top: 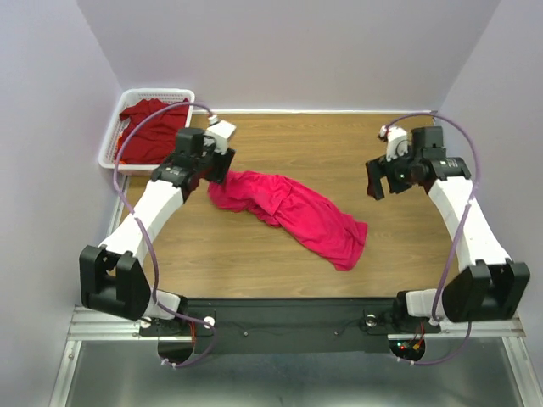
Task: Fold and stack the t-shirts
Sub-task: Move the tshirt to the center of the board, then flatten the tshirt out
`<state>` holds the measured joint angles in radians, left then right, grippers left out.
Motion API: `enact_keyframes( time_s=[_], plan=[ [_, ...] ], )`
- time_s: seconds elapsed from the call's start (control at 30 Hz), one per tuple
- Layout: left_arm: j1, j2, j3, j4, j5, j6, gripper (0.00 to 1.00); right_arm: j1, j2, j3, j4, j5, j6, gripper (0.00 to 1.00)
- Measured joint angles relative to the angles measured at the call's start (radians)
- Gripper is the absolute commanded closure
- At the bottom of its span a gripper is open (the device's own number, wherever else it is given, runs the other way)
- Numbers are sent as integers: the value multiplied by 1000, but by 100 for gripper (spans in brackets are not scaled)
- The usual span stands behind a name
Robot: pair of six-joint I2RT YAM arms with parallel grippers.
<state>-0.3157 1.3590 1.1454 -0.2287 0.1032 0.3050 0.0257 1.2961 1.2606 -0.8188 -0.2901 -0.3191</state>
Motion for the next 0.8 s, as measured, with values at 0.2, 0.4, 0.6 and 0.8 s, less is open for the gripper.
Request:
enact_keyframes(
  time_s=[0.2,0.4,0.6,0.8],
  plan=[
    [198,39,-27,-115,143,21,12,0,184,-66,-110,-23,-89,19],
    [133,31,-27,-156,330,82,16,0,295,-72,-143,-24,-95,35],
    [-50,66,-37,-157,365,102,22,0,356,-72,-150,-57,-62,40],
    [-116,128,-55,-157,364,100,26,11,351,-80,-167,-96,-51,52]
  ],
)
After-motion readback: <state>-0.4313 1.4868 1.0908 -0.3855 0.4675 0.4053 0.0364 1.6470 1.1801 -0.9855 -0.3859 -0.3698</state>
